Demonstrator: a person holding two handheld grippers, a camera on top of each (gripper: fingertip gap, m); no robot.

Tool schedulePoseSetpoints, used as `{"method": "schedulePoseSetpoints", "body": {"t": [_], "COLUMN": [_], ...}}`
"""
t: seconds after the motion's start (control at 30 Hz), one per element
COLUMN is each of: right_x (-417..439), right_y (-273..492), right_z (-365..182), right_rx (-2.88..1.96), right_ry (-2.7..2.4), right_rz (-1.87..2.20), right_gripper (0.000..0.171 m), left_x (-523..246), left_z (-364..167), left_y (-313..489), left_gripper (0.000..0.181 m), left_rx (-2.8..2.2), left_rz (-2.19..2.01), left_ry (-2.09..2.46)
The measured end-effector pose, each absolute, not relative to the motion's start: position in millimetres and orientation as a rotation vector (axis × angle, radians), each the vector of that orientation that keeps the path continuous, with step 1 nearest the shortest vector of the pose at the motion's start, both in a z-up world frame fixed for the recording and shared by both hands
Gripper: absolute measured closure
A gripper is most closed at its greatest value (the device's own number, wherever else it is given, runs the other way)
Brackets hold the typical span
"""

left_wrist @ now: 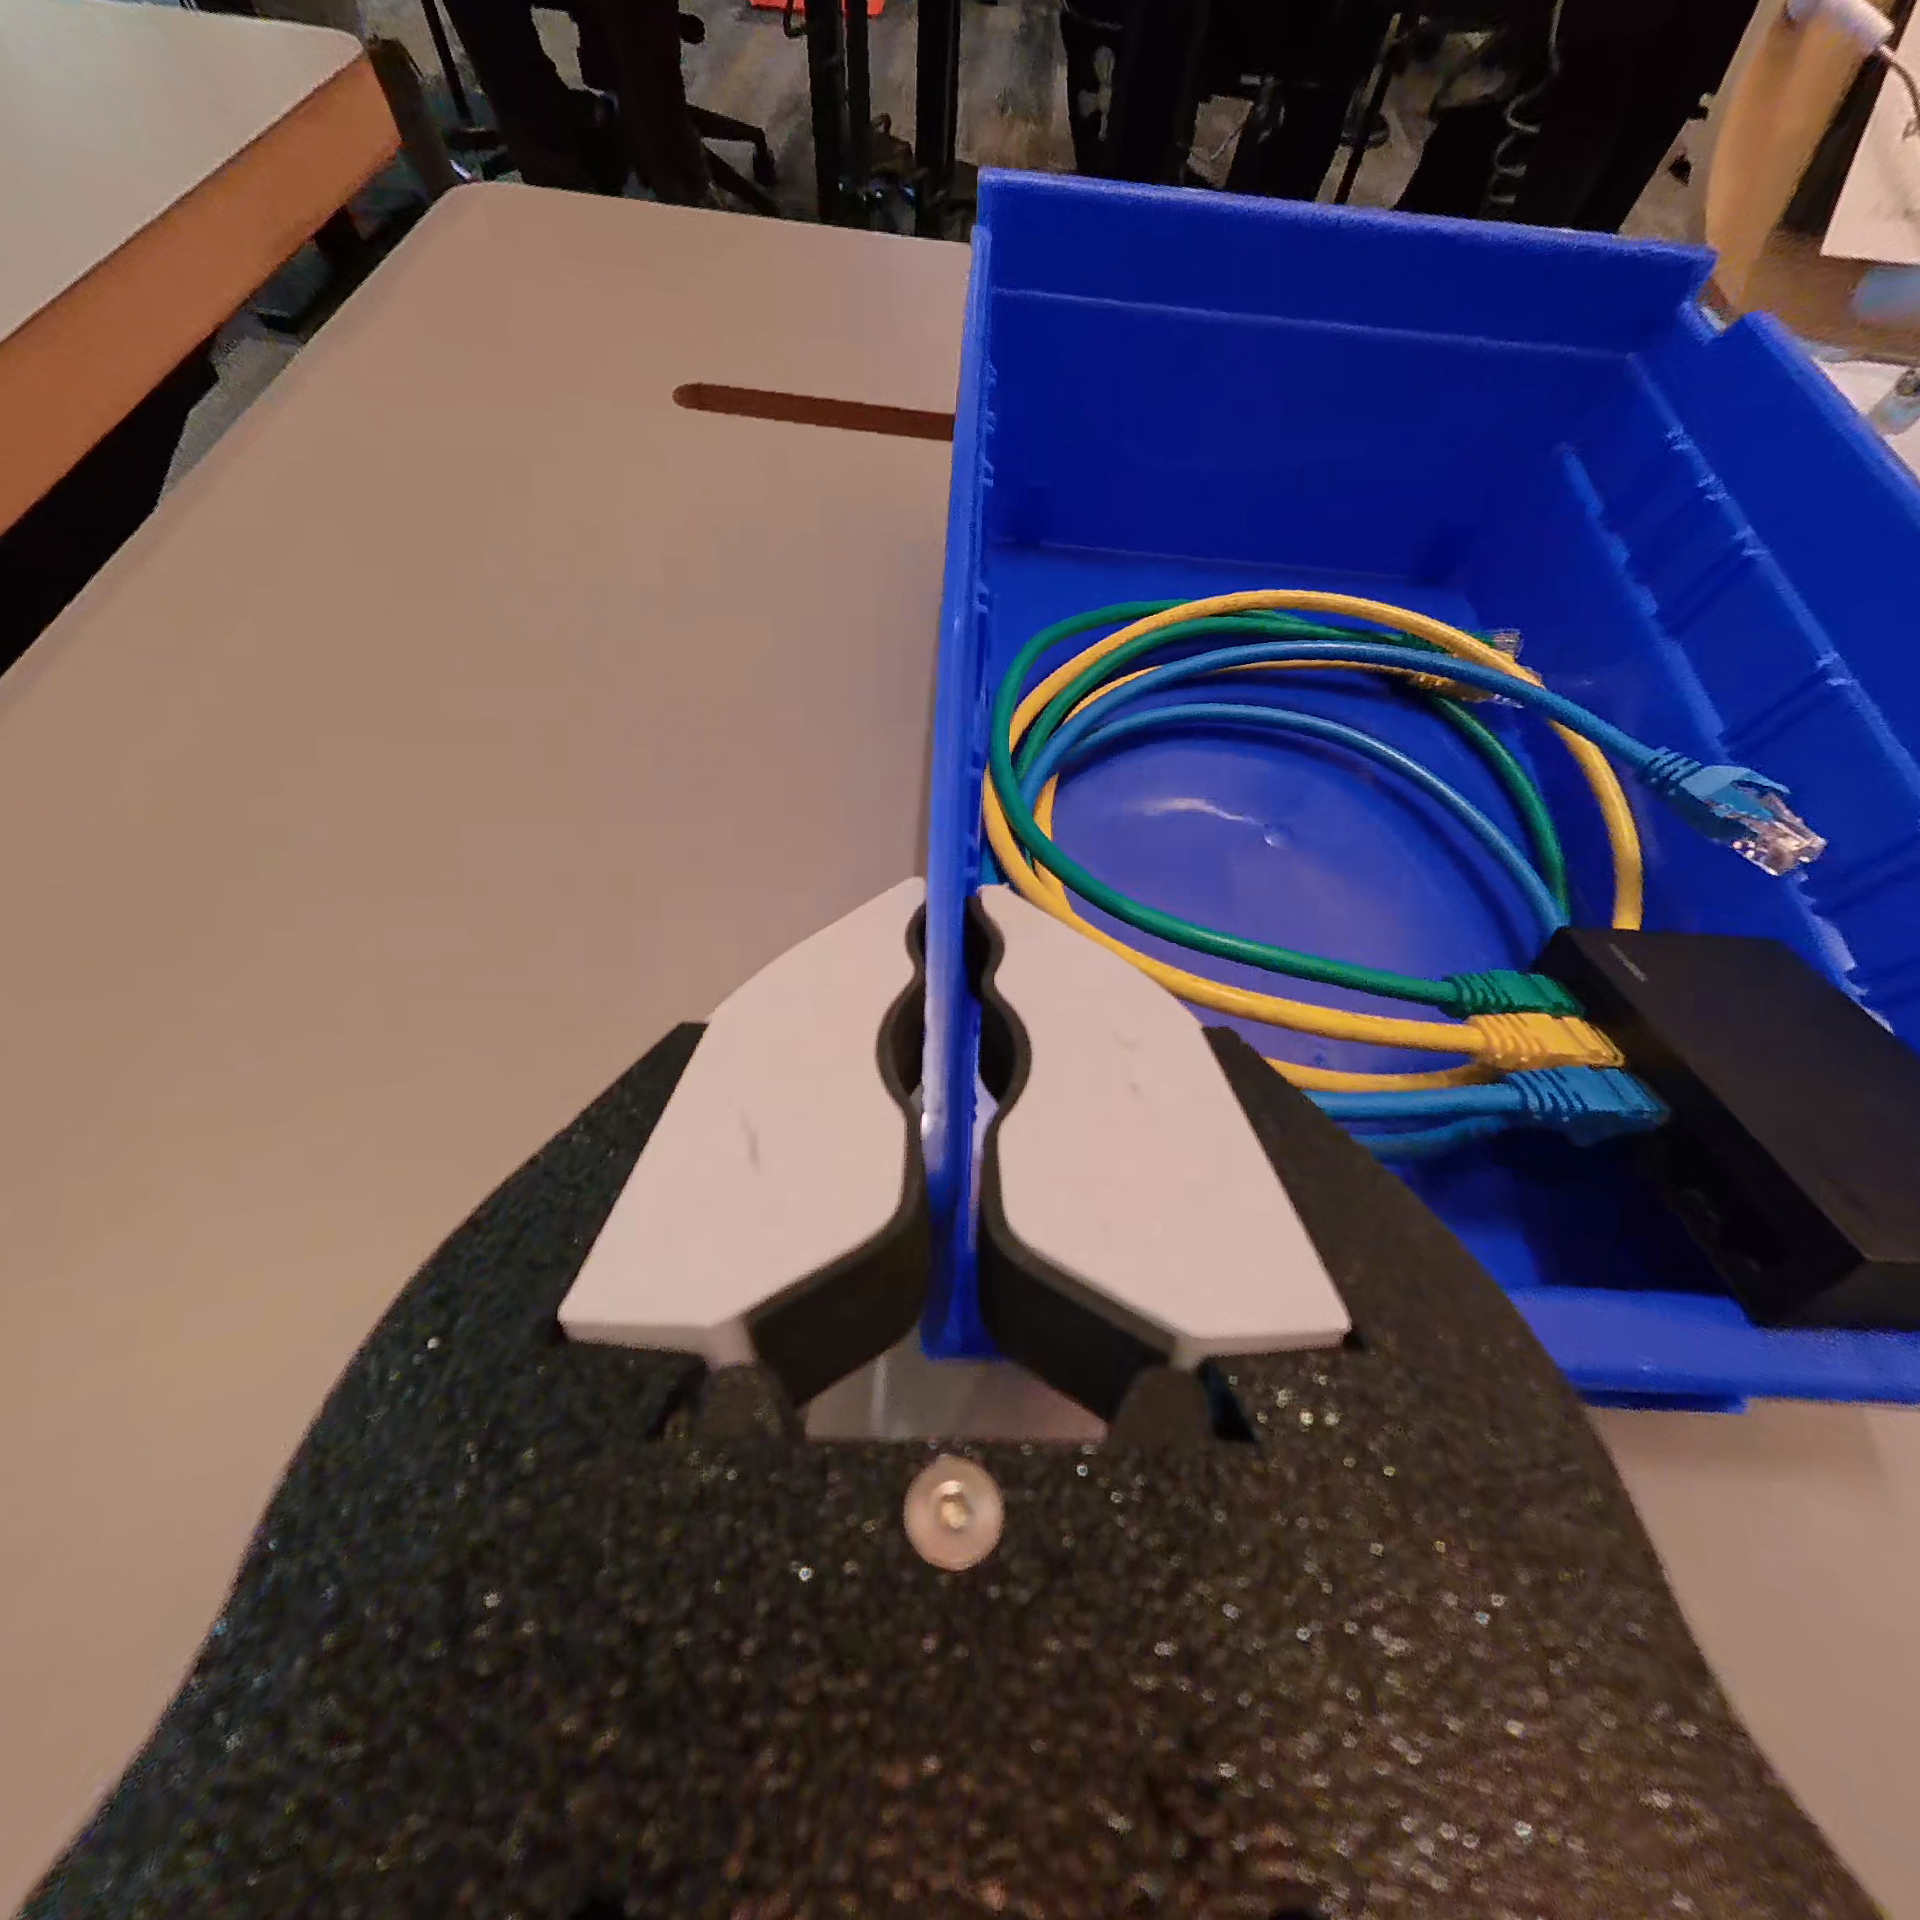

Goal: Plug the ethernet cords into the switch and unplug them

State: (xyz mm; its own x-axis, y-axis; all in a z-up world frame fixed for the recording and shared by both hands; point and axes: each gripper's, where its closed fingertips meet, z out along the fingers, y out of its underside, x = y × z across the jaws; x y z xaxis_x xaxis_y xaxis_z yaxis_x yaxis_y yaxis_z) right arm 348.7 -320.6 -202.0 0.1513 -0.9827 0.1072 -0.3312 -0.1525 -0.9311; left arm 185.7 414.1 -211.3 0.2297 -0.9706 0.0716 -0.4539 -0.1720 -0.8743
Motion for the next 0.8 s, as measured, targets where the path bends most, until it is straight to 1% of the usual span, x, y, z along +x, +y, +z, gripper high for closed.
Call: {"method": "schedulePoseSetpoints", "body": {"t": [0.27, 0.33, 0.43, 0.5, 0.57, 0.6, 0.63, 0.73, 0.8], "right_x": [365.3, 361.4, 346.4, 329.6, 314.9, 308.7, 302.6, 281.0, 269.0], "right_y": [-319.1, -320.0, -325.2, -308.9, -274.9, -253.3, -229.1, -157.8, -124.4], "right_z": [-202.3, -201.9, -178.2, -152.9, -128.9, -119.7, -113.6, -111.8, -109.1], "right_rx": [-1.669, -1.672, -1.533, -1.422, -1.397, -1.411, -1.445, -1.585, -1.622], "right_ry": [1.295, 1.323, 1.392, 1.381, 1.259, 1.176, 1.086, 0.845, 0.723], "right_rz": [-1.032, -1.034, -1.119, -1.098, -1.096, -1.088, -1.06, -0.883, -0.808], "right_gripper": [0.167, 0.164, 0.128, 0.112, 0.105, 0.101, 0.097, 0.089, 0.091], "left_x": [200.8, 203.3, 204.4, 204.7, 204.9, 204.5, 203.8, 206.0, 208.7], "left_z": [-210.3, -210.2, -209.8, -209.3, -207.6, -203.9, -194.7, -154.8, -147.8], "left_y": [416.1, 416.0, 416.6, 416.4, 415.0, 414.2, 414.8, 398.7, 365.3], "left_gripper": [0.176, 0.176, 0.174, 0.173, 0.171, 0.163, 0.155, 0.151, 0.143], "left_rx": [-1.719, -1.719, -1.675, -1.654, -1.616, -1.582, -1.533, -1.309, -1.16], "left_rz": [-0.828, -0.826, -0.806, -0.79, -0.763, -0.742, -0.719, -0.753, -0.826], "left_ry": [1.295, 1.293, 1.318, 1.338, 1.394, 1.435, 1.449, 1.515, 1.732]}}
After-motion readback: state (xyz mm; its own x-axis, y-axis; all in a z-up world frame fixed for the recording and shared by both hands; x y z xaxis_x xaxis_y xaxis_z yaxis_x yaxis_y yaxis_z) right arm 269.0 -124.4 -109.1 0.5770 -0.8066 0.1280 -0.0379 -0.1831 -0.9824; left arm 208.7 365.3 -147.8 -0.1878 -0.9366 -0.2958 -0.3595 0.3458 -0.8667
